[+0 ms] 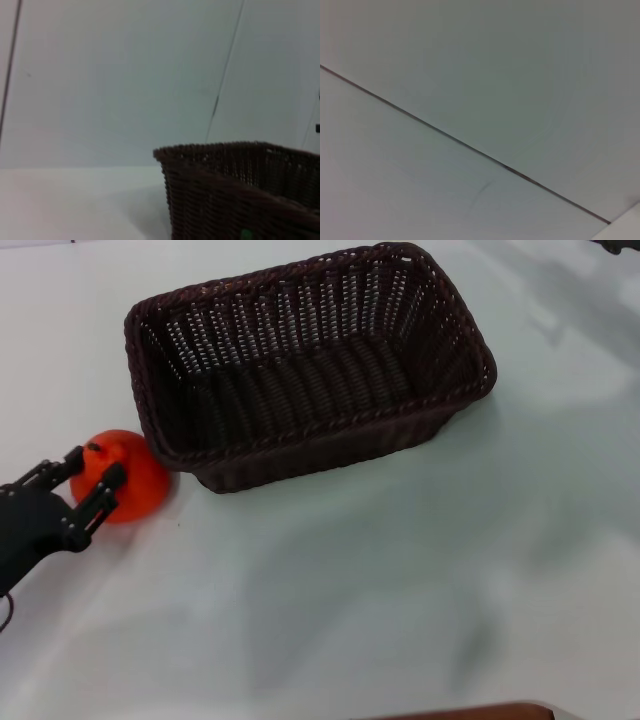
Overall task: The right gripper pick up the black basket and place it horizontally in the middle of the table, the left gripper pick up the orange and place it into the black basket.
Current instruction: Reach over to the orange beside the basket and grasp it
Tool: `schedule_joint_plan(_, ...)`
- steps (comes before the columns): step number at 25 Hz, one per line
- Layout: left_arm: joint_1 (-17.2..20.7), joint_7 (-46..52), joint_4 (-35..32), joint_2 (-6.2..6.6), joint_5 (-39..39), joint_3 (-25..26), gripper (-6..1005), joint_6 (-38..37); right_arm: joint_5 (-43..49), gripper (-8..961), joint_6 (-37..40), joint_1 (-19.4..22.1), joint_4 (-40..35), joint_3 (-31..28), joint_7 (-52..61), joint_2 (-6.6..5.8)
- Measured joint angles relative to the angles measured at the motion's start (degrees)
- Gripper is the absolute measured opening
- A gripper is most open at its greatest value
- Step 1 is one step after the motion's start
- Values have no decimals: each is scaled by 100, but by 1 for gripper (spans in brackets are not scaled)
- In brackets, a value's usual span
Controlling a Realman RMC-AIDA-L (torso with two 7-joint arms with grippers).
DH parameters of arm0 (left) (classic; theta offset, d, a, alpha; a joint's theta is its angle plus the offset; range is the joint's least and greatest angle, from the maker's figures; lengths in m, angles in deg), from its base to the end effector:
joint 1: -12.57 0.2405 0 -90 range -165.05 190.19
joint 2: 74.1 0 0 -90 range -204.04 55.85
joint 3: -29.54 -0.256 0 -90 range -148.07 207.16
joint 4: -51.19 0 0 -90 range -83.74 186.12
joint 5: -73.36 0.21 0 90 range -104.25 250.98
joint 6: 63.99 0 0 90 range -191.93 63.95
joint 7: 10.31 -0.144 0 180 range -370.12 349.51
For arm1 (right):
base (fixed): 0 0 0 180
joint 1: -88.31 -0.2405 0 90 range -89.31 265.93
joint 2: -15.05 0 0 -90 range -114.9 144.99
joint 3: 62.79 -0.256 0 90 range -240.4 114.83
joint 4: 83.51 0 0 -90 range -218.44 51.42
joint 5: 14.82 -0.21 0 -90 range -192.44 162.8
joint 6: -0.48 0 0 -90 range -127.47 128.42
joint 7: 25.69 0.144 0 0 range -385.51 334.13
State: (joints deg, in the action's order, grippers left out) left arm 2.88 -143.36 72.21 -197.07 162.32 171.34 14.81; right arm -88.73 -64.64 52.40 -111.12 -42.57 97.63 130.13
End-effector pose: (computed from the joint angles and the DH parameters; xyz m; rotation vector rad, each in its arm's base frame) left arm -0.3570 0.2286 -0.0346 -2.1296 -0.7498 -0.7714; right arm 0.3032 0.4048 0.0633 -1.5394 -1.5139 -0.6059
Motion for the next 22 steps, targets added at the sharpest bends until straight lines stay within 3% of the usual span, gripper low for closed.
schedule_joint_plan(5, -57, -1, 50, 3, 1, -55, 401, -22, -38, 899, 8, 43, 28, -6, -1, 1)
schedule_joint_plan(12, -9, -1, 257, -62, -33, 73, 282, 19, -108, 899, 16, 66, 96, -10, -11, 12)
schedule_joint_plan(15, 35, 0, 248, -81, -77, 543, 231, 253, -159, 899, 3, 78, 105, -10, -10, 22)
schedule_joint_plan(20, 13, 209, 96, -82, -83, 1908, 158, 1053, -249, 900, -21, 98, 106, -10, -55, 45)
schedule_joint_plan(22, -51, 425, 75, -77, -119, 2209, 142, 1338, -289, 900, -19, 105, 107, -9, -83, 61)
